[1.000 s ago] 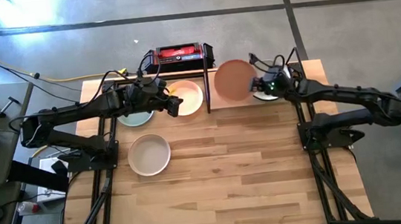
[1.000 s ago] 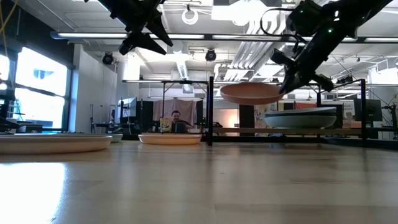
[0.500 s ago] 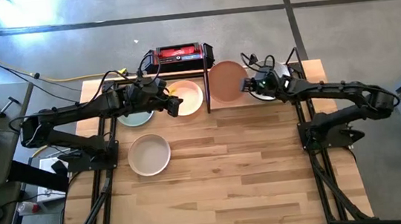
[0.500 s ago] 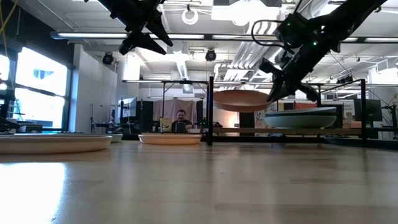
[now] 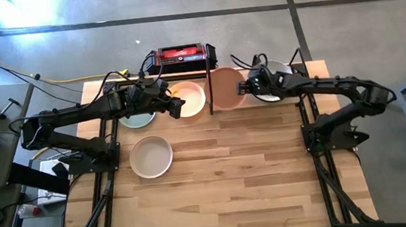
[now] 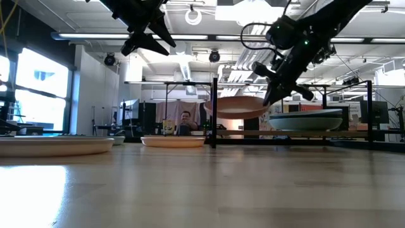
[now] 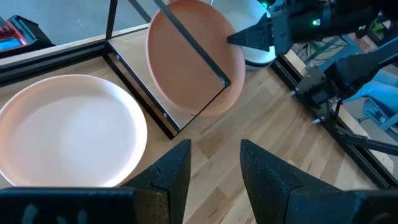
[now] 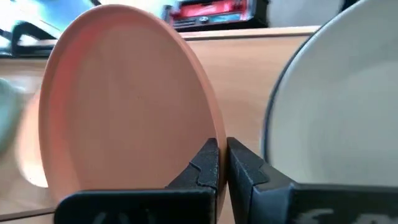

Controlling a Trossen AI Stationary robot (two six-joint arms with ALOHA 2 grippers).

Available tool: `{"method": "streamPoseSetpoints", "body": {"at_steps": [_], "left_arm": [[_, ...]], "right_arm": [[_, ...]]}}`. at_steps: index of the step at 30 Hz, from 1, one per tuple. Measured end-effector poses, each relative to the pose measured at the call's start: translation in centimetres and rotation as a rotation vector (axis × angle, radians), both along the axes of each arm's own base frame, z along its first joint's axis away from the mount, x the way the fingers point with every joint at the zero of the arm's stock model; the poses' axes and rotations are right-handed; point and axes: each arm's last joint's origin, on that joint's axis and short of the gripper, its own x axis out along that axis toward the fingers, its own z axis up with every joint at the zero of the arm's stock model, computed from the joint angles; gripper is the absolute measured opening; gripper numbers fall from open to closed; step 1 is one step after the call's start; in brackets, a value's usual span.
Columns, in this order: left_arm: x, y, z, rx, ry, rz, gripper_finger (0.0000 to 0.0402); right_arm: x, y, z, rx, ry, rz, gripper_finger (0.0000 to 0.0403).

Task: Place and stack plates onto a shelf
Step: Put the orange plate on the shelf

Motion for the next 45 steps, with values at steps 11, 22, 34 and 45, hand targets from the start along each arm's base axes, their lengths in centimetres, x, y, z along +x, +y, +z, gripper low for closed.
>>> {"method": "streamPoseSetpoints", "body": {"at_steps": [11, 22, 34, 45], "left_arm": [[0.0, 0.0, 0.0, 0.008, 0.009, -0.007, 0.0127], [-0.1, 0.0, -0.2, 0.001, 0.025, -0.006, 0.0127], [-0.1, 0.0, -0.2, -0.001, 0.025, -0.008, 0.0127], [-0.1, -0.1, -0.2, -0.014, 0.021, -0.027, 0.0127]], "right_arm": [[1.1, -1.7, 0.9, 0.0, 0.096, -0.002, 0.0], [1.0, -2.1, 0.2, 0.042, 0.098, 0.009, 0.0], [0.9, -2.1, 0.1, 0.047, 0.099, -0.011, 0.0], [0.2, -2.9, 0.0, 0.086, 0.091, -0.036, 0.0001]]}}
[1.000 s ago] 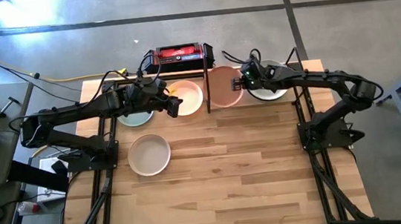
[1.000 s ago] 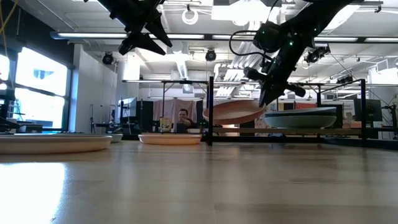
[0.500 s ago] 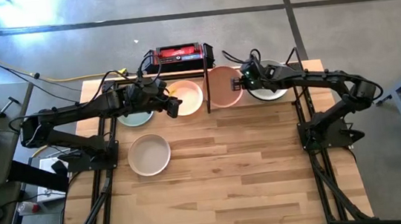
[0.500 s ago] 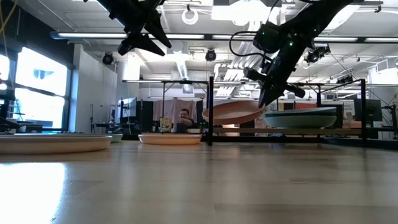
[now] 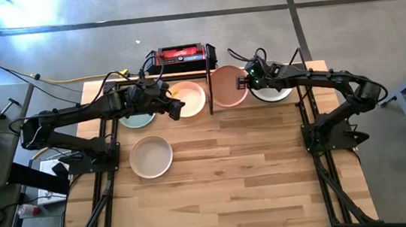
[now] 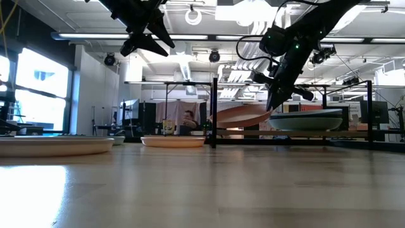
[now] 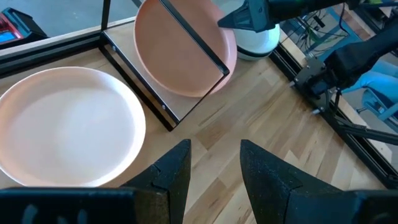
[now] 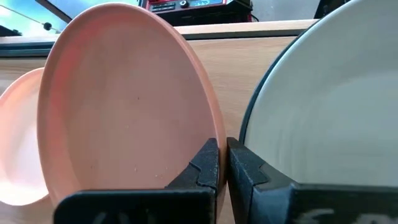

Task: Place and stack plates onto a shelf
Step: Put the orange plate on the shelf

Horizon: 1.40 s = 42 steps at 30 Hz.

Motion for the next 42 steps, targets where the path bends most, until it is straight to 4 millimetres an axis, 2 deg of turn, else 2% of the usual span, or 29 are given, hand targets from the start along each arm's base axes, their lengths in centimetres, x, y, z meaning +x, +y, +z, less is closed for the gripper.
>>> {"method": "streamPoseSetpoints", "body": {"at_steps": [9, 16, 42], "left_arm": [[0.0, 0.0, 0.0, 0.003, 0.001, -0.002, 0.0127], [0.0, 0.0, 0.0, 0.008, 0.003, -0.005, 0.0127], [0.0, 0.0, 0.0, 0.009, 0.002, -0.005, 0.0127]], "right_arm": [[-0.3, -0.5, 0.0, 0.038, -0.029, 0.006, 0.0001], [0.1, -0.7, -1.1, 0.07, -0.01, 0.016, 0.0001], [-0.2, -1.0, -1.0, 0.097, -0.042, 0.002, 0.0001]]}}
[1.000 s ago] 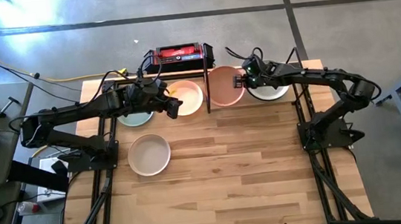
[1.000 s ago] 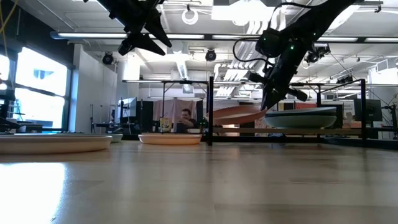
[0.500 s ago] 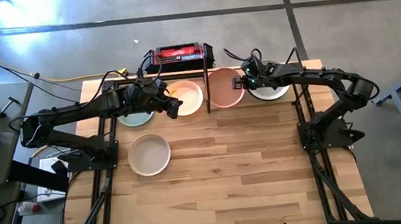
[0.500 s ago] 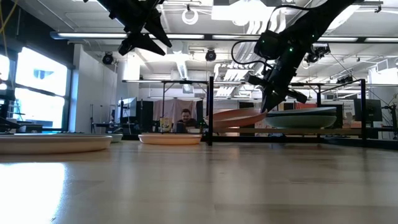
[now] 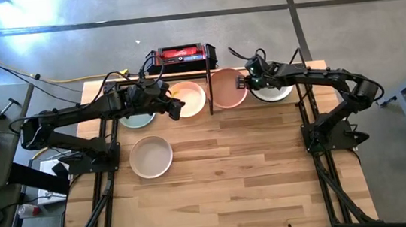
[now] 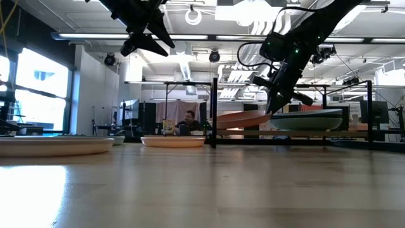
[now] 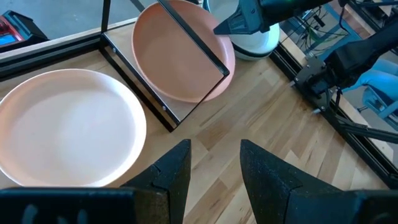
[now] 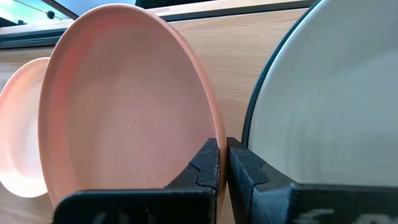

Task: Place and stack plates onto a shelf
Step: Put the orange plate on the shelf

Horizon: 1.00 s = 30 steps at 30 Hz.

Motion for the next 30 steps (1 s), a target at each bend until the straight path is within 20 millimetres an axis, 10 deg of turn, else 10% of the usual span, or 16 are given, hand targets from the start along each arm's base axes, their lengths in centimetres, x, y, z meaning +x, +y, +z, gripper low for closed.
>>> {"method": "streamPoseSetpoints", "body": {"at_steps": [30], "left_arm": [[0.03, 0.01, 0.05, 0.001, -0.006, 0.0, 0.0127]], "right_arm": [[-0.11, -0.15, 0.0, 0.016, -0.018, -0.043, 0.0001]]}}
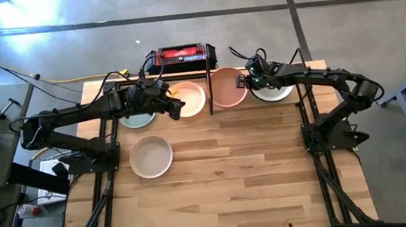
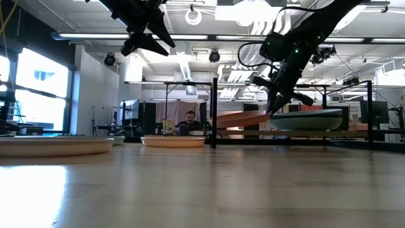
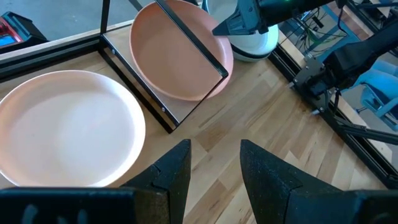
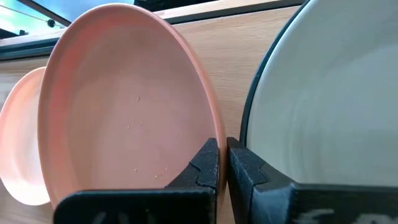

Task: Place and stack plates onto a shelf
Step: Put the orange plate on the shelf

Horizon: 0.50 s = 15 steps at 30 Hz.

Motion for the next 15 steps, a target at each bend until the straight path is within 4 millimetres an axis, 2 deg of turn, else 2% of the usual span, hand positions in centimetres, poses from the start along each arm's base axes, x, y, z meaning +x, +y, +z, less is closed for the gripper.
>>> {"method": "streamPoseSetpoints", "body": {"at_steps": [15], "left_arm": [[0.0, 0.0, 0.0, 0.0, 0.0, 0.0, 0.0127]], "right_arm": [[0.01, 0.01, 0.0, 0.005, -0.004, 0.001, 0.0001]]}}
